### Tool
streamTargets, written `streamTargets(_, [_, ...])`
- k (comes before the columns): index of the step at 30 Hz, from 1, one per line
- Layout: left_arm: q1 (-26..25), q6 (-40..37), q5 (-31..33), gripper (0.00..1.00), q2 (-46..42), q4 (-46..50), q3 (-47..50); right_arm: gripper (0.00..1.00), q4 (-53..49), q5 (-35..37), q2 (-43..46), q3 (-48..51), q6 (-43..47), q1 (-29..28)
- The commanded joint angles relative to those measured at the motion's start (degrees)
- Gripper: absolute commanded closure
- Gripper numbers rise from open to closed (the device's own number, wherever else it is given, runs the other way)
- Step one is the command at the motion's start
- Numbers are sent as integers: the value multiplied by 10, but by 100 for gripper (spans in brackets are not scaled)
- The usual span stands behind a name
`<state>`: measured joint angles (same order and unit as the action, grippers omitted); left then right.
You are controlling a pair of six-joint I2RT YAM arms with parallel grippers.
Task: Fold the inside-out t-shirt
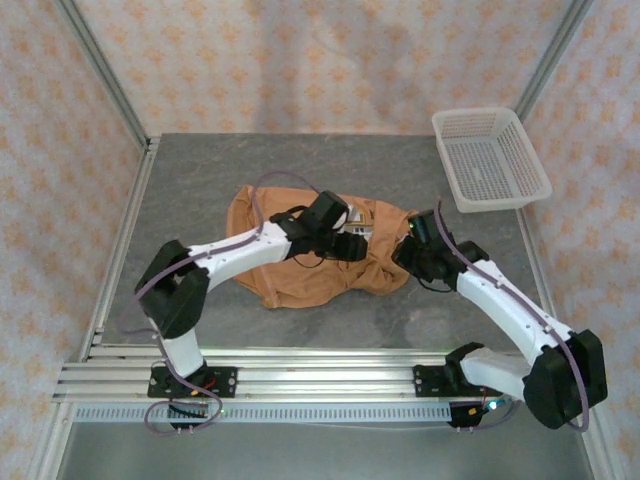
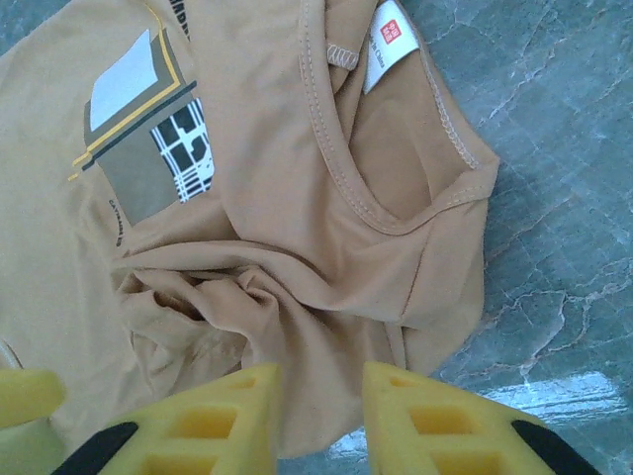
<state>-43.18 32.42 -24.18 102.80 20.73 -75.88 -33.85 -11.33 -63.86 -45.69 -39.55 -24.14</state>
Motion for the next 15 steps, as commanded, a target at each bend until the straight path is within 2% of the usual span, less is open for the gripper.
streamTargets(1, [-6, -15, 28, 44, 40, 50, -42, 70, 0, -5, 16, 5, -3, 6])
streamTargets(5, [-10, -36, 40, 45, 89, 79, -82, 63, 3, -17, 14, 1, -1, 6])
streamTargets(7, [-10, -37, 49, 48, 105, 92, -95, 57, 12, -29, 11, 6, -4, 7])
streamTargets(13, [-10, -36, 50, 94, 116, 101, -110, 52, 76, -75, -21, 41, -26, 6])
streamTargets(14, [-10, -35, 52, 100, 113, 104, -113, 51, 101, -86, -32, 50, -32, 3])
streamTargets(15, [-9, -36, 52, 100, 108, 107, -114, 51, 123, -95, -43, 56, -38, 0])
